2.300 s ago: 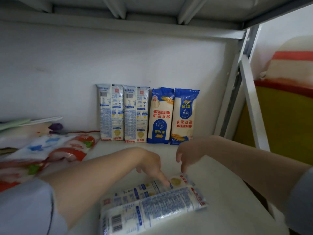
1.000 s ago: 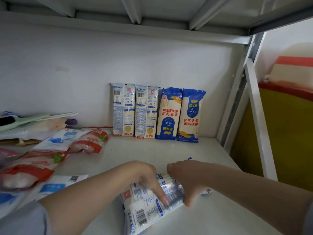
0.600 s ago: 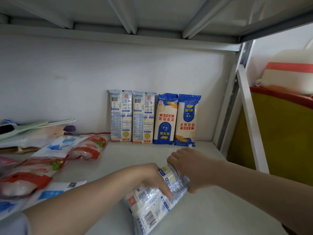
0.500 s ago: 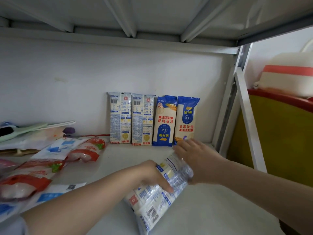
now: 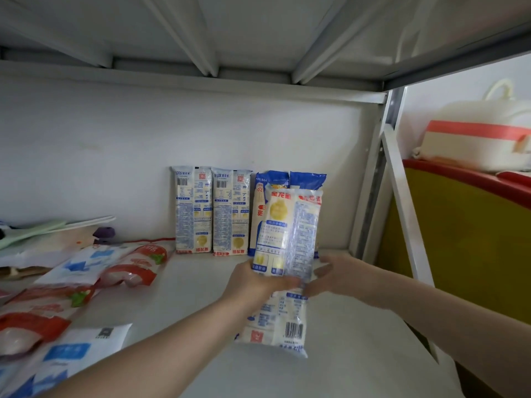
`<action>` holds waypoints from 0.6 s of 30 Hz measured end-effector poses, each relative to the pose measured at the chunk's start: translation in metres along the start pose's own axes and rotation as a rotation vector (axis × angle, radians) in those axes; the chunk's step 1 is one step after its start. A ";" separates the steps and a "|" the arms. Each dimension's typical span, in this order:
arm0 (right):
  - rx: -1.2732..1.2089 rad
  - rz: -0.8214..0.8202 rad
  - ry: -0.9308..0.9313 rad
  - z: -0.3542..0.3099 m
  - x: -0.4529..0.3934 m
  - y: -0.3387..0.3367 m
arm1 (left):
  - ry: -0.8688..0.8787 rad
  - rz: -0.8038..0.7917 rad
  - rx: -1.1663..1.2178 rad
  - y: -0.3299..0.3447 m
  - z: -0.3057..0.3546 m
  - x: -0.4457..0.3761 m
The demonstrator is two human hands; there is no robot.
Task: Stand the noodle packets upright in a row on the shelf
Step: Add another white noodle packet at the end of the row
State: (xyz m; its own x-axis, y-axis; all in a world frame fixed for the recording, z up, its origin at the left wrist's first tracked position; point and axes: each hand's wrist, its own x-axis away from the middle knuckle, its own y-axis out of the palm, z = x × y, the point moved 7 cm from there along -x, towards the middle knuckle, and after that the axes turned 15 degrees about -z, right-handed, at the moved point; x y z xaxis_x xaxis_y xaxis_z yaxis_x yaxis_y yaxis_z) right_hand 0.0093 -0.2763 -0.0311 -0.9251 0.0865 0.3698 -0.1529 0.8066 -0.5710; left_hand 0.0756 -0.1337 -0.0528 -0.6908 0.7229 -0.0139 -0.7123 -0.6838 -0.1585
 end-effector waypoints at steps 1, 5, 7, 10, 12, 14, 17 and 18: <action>-0.107 -0.061 -0.020 0.003 -0.002 0.005 | 0.038 0.003 0.001 0.000 0.002 0.000; -0.233 -0.139 -0.167 -0.002 -0.006 0.018 | 0.135 -0.007 -0.008 0.001 0.008 0.003; -0.212 -0.113 -0.215 -0.008 -0.006 0.018 | 0.154 -0.013 -0.008 0.000 0.011 0.003; -0.170 -0.079 -0.257 -0.013 -0.005 0.015 | 0.181 -0.034 -0.014 -0.002 0.017 0.002; -0.162 -0.055 -0.274 -0.016 -0.003 0.011 | 0.204 -0.034 -0.017 -0.004 0.023 0.001; -0.169 -0.028 -0.288 -0.019 -0.001 0.006 | 0.227 -0.033 0.015 -0.006 0.029 -0.001; -0.168 -0.005 -0.315 -0.024 0.000 0.000 | 0.257 -0.013 0.073 -0.010 0.036 -0.005; -0.174 0.005 -0.327 -0.027 0.001 -0.001 | 0.261 0.001 0.086 -0.012 0.038 -0.006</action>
State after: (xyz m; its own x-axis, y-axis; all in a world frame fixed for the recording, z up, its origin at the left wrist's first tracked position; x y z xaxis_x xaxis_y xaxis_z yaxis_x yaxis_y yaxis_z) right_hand 0.0178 -0.2616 -0.0101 -0.9921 -0.0785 0.0977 -0.1131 0.8966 -0.4281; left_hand 0.0836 -0.1334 -0.0131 -0.6441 0.7157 -0.2700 -0.7271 -0.6824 -0.0744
